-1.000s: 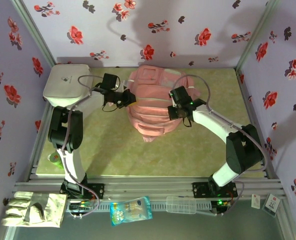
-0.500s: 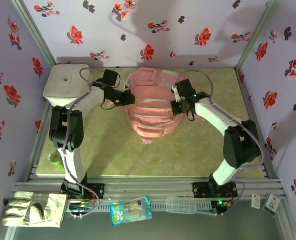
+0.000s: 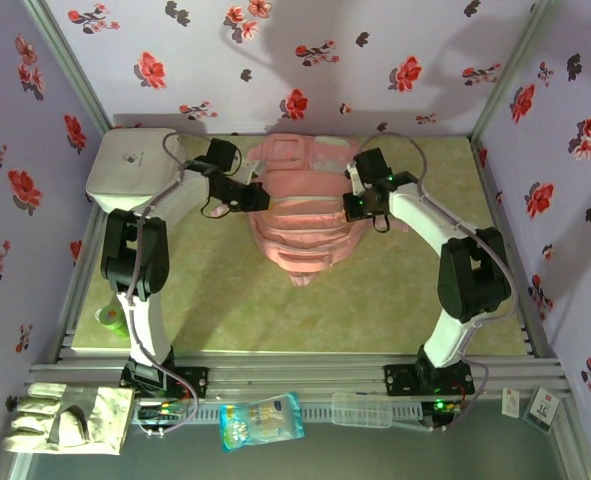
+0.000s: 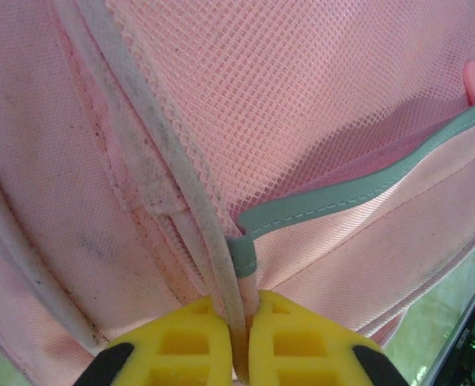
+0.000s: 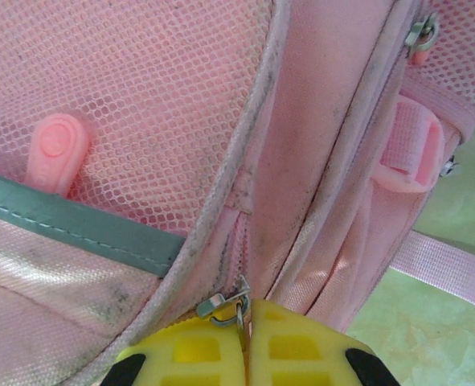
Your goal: Pack books, pencil case, and school supplies into a backpack
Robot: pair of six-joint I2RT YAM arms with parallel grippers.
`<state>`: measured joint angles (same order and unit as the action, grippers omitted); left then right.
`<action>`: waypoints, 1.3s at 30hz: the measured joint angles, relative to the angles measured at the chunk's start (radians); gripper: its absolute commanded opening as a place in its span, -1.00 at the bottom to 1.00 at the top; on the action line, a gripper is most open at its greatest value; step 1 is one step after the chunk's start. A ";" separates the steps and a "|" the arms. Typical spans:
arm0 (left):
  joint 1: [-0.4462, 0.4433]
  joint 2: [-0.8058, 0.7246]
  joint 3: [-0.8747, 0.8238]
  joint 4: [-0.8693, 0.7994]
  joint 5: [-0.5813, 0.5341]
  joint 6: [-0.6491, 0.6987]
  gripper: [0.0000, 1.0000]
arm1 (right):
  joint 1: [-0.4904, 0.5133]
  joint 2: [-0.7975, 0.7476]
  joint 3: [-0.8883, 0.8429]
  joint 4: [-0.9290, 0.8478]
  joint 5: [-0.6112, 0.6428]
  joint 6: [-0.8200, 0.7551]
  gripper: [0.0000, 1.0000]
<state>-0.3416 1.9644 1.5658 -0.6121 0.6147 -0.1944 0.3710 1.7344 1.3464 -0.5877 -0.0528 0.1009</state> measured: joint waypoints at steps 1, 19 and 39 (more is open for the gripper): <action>-0.002 0.000 0.009 -0.010 0.001 0.008 -1.00 | 0.000 -0.025 -0.025 0.018 0.000 0.001 -1.00; -0.013 0.071 0.140 -0.101 -0.016 0.065 0.16 | -0.079 -0.230 -0.119 0.051 0.122 -0.021 0.25; 0.026 -0.702 -0.731 0.536 -0.869 -0.061 0.99 | -0.171 -0.610 -0.737 0.654 0.688 0.136 0.99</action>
<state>-0.3157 1.2625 0.8345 -0.0761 -0.2546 -0.2558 0.2001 1.1244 0.6090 0.0666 0.6350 0.2367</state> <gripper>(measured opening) 0.996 0.995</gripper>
